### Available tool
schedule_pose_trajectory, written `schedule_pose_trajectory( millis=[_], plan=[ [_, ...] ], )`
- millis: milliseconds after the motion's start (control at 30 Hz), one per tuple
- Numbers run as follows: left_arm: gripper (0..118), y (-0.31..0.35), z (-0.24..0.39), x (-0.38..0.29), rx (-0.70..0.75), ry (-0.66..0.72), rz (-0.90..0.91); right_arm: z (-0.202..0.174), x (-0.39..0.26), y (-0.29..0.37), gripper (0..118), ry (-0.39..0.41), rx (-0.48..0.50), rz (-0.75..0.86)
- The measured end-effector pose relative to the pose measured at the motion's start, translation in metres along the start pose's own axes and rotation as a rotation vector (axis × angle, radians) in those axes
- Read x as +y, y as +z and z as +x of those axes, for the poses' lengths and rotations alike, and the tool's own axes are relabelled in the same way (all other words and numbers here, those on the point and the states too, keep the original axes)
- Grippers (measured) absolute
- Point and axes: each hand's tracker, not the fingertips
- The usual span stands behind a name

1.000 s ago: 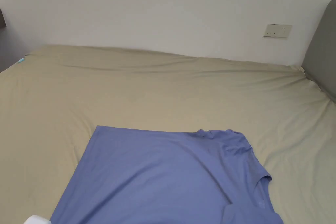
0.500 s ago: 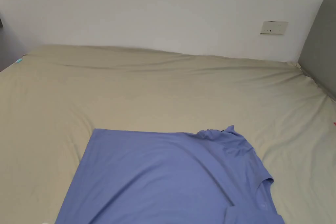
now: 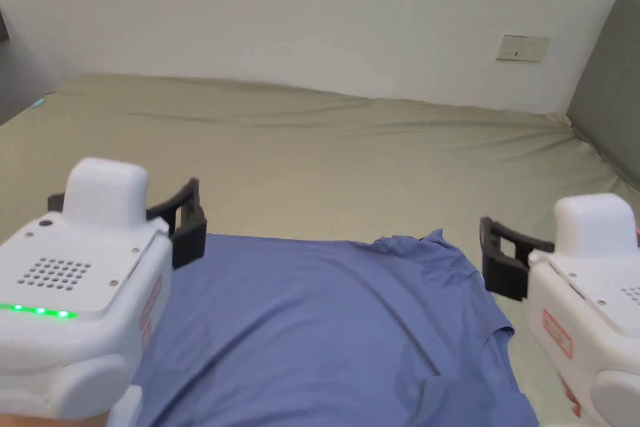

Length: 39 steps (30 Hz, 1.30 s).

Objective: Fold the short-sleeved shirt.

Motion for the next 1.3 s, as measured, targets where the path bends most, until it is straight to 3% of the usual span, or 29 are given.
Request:
schedule_pose_trajectory(
  millis=[33, 67, 100, 200, 300, 400, 667, 800, 867, 1033, 1067, 1100, 1133, 1167, 1200, 1300],
  plan=[
    [42, 0.001, 0.009, 0.004, 0.010, -0.003, 0.027, -0.009, 0.005, 0.003, 49, 0.021, -0.002, 0.022],
    [20, 0.003, 0.016, 0.007, 0.016, -0.009, 0.048, -0.017, 0.007, 0.006, 17, 0.040, -0.006, 0.047],
    [9, 0.005, 0.022, 0.009, 0.020, -0.014, 0.058, -0.019, 0.003, 0.005, 8, 0.062, -0.011, 0.079],
    [0, 0.005, 0.036, 0.010, 0.019, -0.016, 0.065, -0.033, 0.003, 0.006, 3, 0.112, -0.010, 0.085],
    [0, 0.001, 0.043, 0.007, 0.071, 0.016, 0.063, -0.039, 0.001, 0.001, 2, 0.084, 0.008, 0.083],
    [0, -0.003, 0.042, 0.006, -0.002, 0.091, 0.031, -0.042, 0.002, -0.004, 2, 0.049, 0.018, 0.049],
    [0, -0.011, 0.037, -0.001, -0.055, -0.003, -0.010, -0.040, -0.009, -0.010, 2, 0.101, 0.010, 0.027],
    [0, -0.018, 0.020, -0.028, -0.173, -0.119, -0.150, -0.035, -0.023, -0.014, 2, 0.109, 0.016, -0.016],
    [0, -0.022, 0.006, -0.054, -0.147, -0.154, -0.253, -0.029, -0.029, -0.015, 2, 0.095, 0.026, -0.044],
    [0, -0.027, -0.042, -0.142, -0.057, -0.045, -0.528, -0.021, -0.043, -0.019, 2, 0.087, 0.020, -0.096],
    [4, -0.027, -0.050, -0.158, -0.033, -0.020, -0.586, -0.020, -0.046, -0.021, 2, 0.088, 0.018, -0.107],
    [20, -0.023, -0.058, -0.178, -0.006, 0.017, -0.642, -0.018, -0.049, -0.023, 2, 0.087, 0.017, -0.120],
    [46, -0.022, -0.065, -0.194, 0.007, 0.031, -0.699, -0.017, -0.052, -0.025, 2, 0.084, 0.015, -0.131],
    [80, -0.021, -0.071, -0.210, 0.016, 0.047, -0.773, -0.017, -0.053, -0.024, 2, 0.080, 0.013, -0.145],
    [89, -0.018, -0.075, -0.225, 0.021, 0.062, -0.847, -0.015, -0.055, -0.025, 2, 0.076, 0.015, -0.160],
    [91, -0.008, -0.083, -0.254, 0.052, 0.085, -0.935, -0.011, -0.061, -0.027, 2, 0.077, 0.007, -0.194]
  ],
)
